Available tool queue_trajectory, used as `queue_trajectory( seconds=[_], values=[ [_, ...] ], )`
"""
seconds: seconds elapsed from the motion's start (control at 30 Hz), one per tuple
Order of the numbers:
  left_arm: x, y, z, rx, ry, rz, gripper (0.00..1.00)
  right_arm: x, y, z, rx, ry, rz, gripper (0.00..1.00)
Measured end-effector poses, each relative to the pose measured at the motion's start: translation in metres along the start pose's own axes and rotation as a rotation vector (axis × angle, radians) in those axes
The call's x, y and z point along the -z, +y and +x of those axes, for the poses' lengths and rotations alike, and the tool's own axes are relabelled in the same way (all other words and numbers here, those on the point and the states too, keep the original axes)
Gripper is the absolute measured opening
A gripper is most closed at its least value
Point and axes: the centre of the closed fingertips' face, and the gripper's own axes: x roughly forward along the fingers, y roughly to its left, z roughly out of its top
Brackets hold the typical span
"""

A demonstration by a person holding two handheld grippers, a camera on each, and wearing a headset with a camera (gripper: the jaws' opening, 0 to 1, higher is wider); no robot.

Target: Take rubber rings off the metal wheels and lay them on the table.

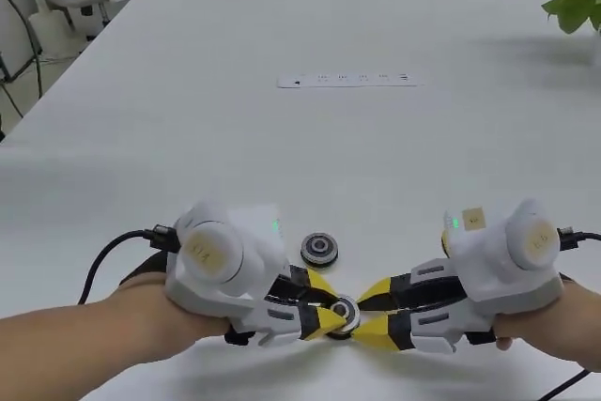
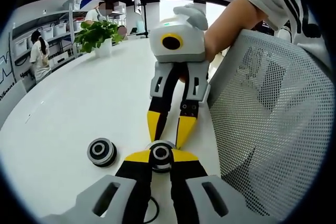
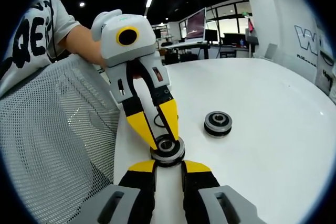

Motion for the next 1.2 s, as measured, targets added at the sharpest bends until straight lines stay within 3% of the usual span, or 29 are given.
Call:
queue_trajectory(
  seconds=[0.8, 0.93, 1.2],
  values=[
    [0.0, 0.004, 0.0, -0.011, 0.001, -0.004, 0.07, 0.003, -0.005, -0.006, 0.037, 0.021, 0.029, 0.0],
    [0.0, 0.004, 0.0, -0.014, 0.001, -0.006, 0.07, 0.004, -0.009, -0.006, 0.036, 0.003, 0.109, 0.0],
    [0.0, 0.004, 0.0, -0.017, 0.001, -0.012, 0.07, 0.004, -0.01, -0.006, 0.042, -0.003, 0.13, 0.0]
  ],
)
